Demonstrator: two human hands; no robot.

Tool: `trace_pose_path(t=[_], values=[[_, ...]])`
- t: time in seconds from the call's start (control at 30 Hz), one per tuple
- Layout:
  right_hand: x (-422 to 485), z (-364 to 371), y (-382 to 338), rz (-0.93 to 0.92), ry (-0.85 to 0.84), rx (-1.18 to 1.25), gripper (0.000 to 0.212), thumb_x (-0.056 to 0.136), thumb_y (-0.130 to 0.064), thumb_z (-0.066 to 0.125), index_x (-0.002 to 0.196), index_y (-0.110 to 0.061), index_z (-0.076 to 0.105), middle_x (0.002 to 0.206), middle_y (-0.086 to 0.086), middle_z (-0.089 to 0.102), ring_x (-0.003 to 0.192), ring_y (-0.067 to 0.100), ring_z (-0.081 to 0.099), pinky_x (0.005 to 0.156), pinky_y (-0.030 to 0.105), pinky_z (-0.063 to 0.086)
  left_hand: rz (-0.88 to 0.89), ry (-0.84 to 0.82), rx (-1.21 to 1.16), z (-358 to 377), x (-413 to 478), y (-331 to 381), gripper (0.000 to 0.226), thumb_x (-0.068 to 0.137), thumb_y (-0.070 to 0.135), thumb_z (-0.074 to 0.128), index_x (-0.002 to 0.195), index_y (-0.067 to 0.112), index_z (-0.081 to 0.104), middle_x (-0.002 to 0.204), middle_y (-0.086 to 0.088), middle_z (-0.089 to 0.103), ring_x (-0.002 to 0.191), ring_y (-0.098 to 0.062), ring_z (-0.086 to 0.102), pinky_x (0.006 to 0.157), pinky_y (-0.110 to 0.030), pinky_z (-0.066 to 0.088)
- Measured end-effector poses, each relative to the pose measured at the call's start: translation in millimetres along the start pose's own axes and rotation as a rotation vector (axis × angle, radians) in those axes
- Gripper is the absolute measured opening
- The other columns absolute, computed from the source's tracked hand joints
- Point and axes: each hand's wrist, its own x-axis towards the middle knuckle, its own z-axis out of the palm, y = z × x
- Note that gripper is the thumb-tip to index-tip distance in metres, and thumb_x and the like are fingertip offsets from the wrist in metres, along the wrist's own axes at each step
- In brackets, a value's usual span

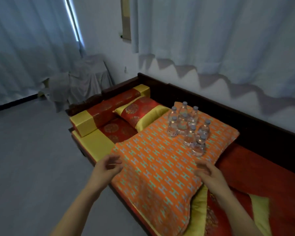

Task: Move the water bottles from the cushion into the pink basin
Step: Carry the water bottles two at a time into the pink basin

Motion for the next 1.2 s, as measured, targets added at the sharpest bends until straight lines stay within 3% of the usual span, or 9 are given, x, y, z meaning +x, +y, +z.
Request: trace_pose_path(t=[0.2,0.33,0.5,0.6,0.83,0.93,1.03,1.1,1.2], values=[[31.4,20.4,10.1,0.119,0.163,0.003,0.031,0.082,0.004,0.067,0.112,-0.003,0.063,0.104,0.009,0.061,0.093,0.022,0.059,0.080,0.030,0.049,0.010,-0.237,0.060,25.3,103.2,-4.0,0.036,0.082,-0.009,0.065,0.117,-0.001,0.058,0.109,-0.023,0.065,0.086,-0.022,0.059,0.066,-0.016,0.050],[72.8,18.7,17.1,0.155,0.265,0.073,0.029,0.082,0.006,0.066,0.108,-0.005,0.063,0.102,0.014,0.061,0.095,0.027,0.059,0.086,0.044,0.048,0.041,-0.346,0.070,54.7,164.5,-0.6,0.038,0.082,-0.011,0.064,0.119,-0.005,0.056,0.112,-0.027,0.063,0.088,-0.023,0.058,0.064,-0.012,0.049],[133.4,18.0,17.8,0.154,0.403,0.200,0.040,0.077,0.015,0.067,0.111,-0.004,0.057,0.092,0.004,0.061,0.074,0.008,0.061,0.058,0.011,0.050,0.077,-0.441,0.015,91.9,226.8,9.4,0.049,0.077,-0.006,0.072,0.123,-0.001,0.055,0.116,-0.023,0.064,0.100,-0.025,0.061,0.089,-0.036,0.052],[161.0,22.7,36.4,0.185,0.500,0.158,0.055,0.071,0.008,0.077,0.115,-0.015,0.053,0.095,-0.009,0.058,0.080,0.003,0.058,0.060,0.013,0.050,0.041,-0.530,0.024,114.6,262.9,-0.9,0.063,0.075,0.002,0.077,0.131,0.012,0.050,0.127,-0.011,0.060,0.120,-0.022,0.055,0.102,-0.045,0.043],[215.4,27.3,84.1,0.236,0.573,-0.089,0.096,0.053,-0.013,0.093,0.135,-0.021,0.044,0.128,0.000,0.055,0.109,0.015,0.056,0.086,0.035,0.048,0.104,-0.731,0.192,174.2,347.3,-27.3,0.114,0.061,0.029,0.089,0.150,0.034,0.018,0.152,0.018,0.020,0.137,0.001,0.021,0.110,-0.023,0.024],[235.7,29.7,112.8,0.224,0.584,-0.135,0.074,0.053,-0.017,0.092,0.116,-0.030,0.057,0.109,0.002,0.067,0.097,0.020,0.065,0.079,0.047,0.054,0.133,-0.822,0.182,209.6,376.8,-39.4,0.118,0.057,0.028,0.090,0.151,0.028,0.018,0.149,0.018,0.020,0.132,0.009,0.024,0.095,0.003,0.023],[254.8,30.7,130.2,0.273,0.554,-0.170,0.054,0.058,-0.011,0.090,0.104,-0.011,0.061,0.098,0.016,0.068,0.093,0.033,0.066,0.078,0.057,0.051,0.177,-0.876,0.144,242.1,401.1,-49.8,0.114,0.054,0.026,0.091,0.145,0.035,0.023,0.138,0.030,0.027,0.123,0.021,0.031,0.091,0.002,0.031],[262.1,33.2,135.3,0.327,0.557,-0.142,0.047,0.063,-0.013,0.087,0.102,-0.014,0.061,0.100,0.012,0.068,0.090,0.026,0.066,0.080,0.050,0.053,0.194,-0.888,0.134,260.1,412.7,-56.0,0.107,0.054,0.021,0.092,0.138,0.040,0.028,0.133,0.032,0.035,0.121,0.011,0.043,0.094,-0.011,0.042],[267.9,36.7,138.1,0.471,0.576,-0.113,0.057,0.066,-0.024,0.086,0.114,-0.026,0.056,0.109,-0.002,0.065,0.095,0.011,0.061,0.077,0.022,0.053,0.229,-0.856,0.131,281.9,424.2,-69.5,0.098,0.055,0.013,0.092,0.136,0.028,0.039,0.126,0.016,0.053,0.112,0.010,0.053,0.087,-0.009,0.045]])
